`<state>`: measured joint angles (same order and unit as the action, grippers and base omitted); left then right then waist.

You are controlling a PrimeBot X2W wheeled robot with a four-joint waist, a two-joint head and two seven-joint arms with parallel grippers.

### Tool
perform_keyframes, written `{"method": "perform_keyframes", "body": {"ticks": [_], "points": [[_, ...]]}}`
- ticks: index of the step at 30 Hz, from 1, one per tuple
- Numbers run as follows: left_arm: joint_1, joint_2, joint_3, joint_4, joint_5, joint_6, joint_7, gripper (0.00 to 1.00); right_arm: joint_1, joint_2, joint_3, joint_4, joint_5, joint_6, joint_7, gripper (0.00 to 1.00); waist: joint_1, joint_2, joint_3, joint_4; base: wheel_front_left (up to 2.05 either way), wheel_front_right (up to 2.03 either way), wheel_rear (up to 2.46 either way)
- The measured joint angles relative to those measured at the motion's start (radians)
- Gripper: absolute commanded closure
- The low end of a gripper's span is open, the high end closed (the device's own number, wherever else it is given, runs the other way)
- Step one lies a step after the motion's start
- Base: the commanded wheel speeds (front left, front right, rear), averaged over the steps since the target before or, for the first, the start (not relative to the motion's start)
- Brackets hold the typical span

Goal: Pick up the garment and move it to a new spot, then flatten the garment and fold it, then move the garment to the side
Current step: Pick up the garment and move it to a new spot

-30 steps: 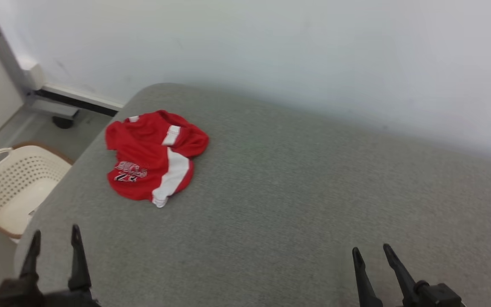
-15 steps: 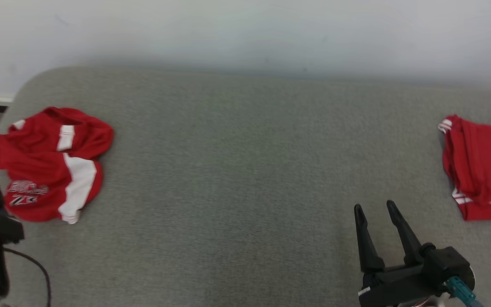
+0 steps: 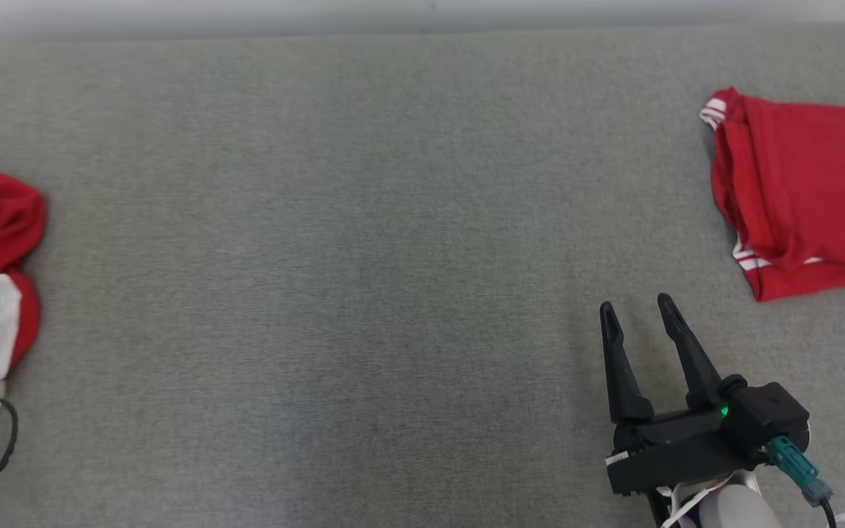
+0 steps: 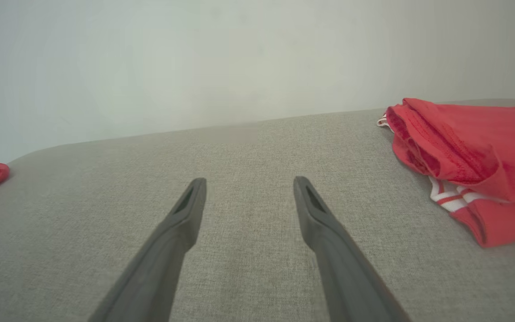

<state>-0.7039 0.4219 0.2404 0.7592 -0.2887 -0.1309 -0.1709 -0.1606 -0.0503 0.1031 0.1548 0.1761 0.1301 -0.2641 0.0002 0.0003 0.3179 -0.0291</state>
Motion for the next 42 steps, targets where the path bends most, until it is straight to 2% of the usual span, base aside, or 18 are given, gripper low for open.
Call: {"method": "perform_keyframes", "body": {"ticks": [10, 15, 20, 25, 26, 27, 28, 34, 42], "points": [[-0.089, 0.048, -0.033, 0.234, -0.022, 0.001, 0.115, 0.0, -0.009, -0.001, -0.004, 0.005, -0.006, 0.0, 0.0, 0.0, -0.0001, 0.0, 0.044, -0.036, 0.0, 0.0, 0.0], [-0.121, 0.057, -0.035, 0.351, -0.032, 0.024, 0.262, 0.0, -0.016, 0.0, -0.003, 0.01, -0.011, 0.0, 0.0, 0.0, -0.0002, -0.0002, 0.036, -0.033, 0.0, 0.0, 0.0], [-0.162, 0.058, -0.028, 0.415, -0.06, 0.04, 0.367, 0.0, -0.016, 0.0, 0.0, 0.014, -0.014, 0.0, 0.0, 0.0, -0.0002, -0.0003, 0.029, -0.031, 0.0, 0.0, 0.0], [-0.181, 0.059, -0.027, 0.448, -0.07, 0.052, 0.412, 0.0, -0.016, 0.0, 0.007, 0.019, -0.017, 0.0, 0.0, 0.0, -0.0003, -0.0003, 0.026, -0.033, 0.0, 0.0, 0.0], [-0.181, 0.06, -0.029, 0.452, -0.072, 0.052, 0.417, 0.15, -0.017, 0.0, 0.009, 0.02, -0.017, 0.0, 0.0, 0.0, -0.0003, -0.0003, 0.025, -0.034, 0.0, 0.0, 0.0], [-0.181, 0.061, -0.03, 0.453, -0.073, 0.052, 0.418, 0.77, -0.018, 0.0, 0.009, 0.02, -0.018, 0.0, 0.0, 0.0, -0.0003, -0.0003, 0.025, -0.035, 0.0, 0.0, 0.0], [-0.181, 0.061, -0.028, 0.454, -0.076, 0.052, 0.411, 1.0, -0.019, 0.0, 0.01, 0.021, -0.018, 0.0, 0.0, 0.0, -0.0003, -0.0003, 0.026, -0.036, 0.0, 0.0, 0.0], [-0.181, 0.064, -0.041, 0.454, -0.076, 0.043, 0.364, 1.0, -0.019, 0.0, 0.01, 0.027, -0.018, 0.0, 0.0, 0.0, -0.0003, -0.0003, 0.018, -0.035, 0.0, 0.0, 0.0], [-0.204, 0.071, -0.055, 0.385, -0.078, 0.024, 0.188, 1.0, -0.002, 0.0, 0.009, 0.033, -0.018, 0.0, 0.0, 0.0, -0.0002, -0.0003, -0.014, -0.024, 0.0, 0.0, 0.0]]}}
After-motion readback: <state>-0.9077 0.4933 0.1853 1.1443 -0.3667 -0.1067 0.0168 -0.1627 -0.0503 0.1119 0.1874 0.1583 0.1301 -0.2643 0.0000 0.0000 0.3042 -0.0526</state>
